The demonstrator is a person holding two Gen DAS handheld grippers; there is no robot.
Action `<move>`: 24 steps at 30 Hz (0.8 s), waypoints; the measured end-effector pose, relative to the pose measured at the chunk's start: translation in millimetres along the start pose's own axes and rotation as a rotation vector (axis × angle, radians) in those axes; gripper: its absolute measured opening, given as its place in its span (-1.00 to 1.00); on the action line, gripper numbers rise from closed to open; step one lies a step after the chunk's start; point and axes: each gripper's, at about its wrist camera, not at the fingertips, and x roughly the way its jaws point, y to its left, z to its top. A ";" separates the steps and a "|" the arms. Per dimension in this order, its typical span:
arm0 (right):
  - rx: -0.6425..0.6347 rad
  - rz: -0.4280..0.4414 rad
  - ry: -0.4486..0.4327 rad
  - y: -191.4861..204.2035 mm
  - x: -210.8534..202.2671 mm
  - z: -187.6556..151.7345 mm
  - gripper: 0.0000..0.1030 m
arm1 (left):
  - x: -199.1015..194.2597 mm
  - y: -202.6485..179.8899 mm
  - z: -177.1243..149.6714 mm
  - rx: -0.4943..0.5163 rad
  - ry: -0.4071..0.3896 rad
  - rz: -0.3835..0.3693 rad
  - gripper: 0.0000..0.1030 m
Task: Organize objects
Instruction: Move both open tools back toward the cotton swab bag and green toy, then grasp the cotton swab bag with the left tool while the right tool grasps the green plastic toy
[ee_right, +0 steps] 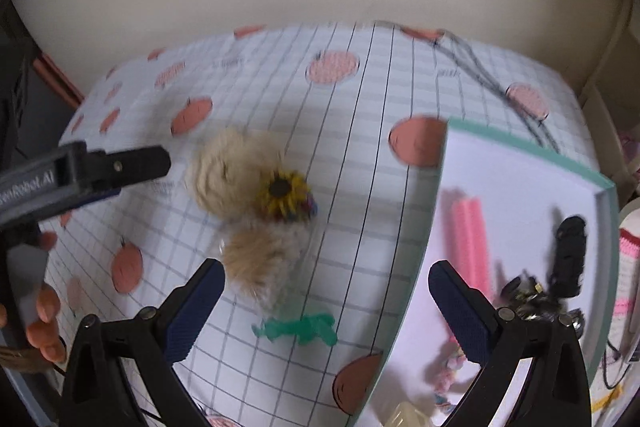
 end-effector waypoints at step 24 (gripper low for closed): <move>-0.138 0.027 0.138 22.8 42.2 -33.3 1.00 | 62.5 -24.9 -29.7 0.132 0.258 -0.001 0.85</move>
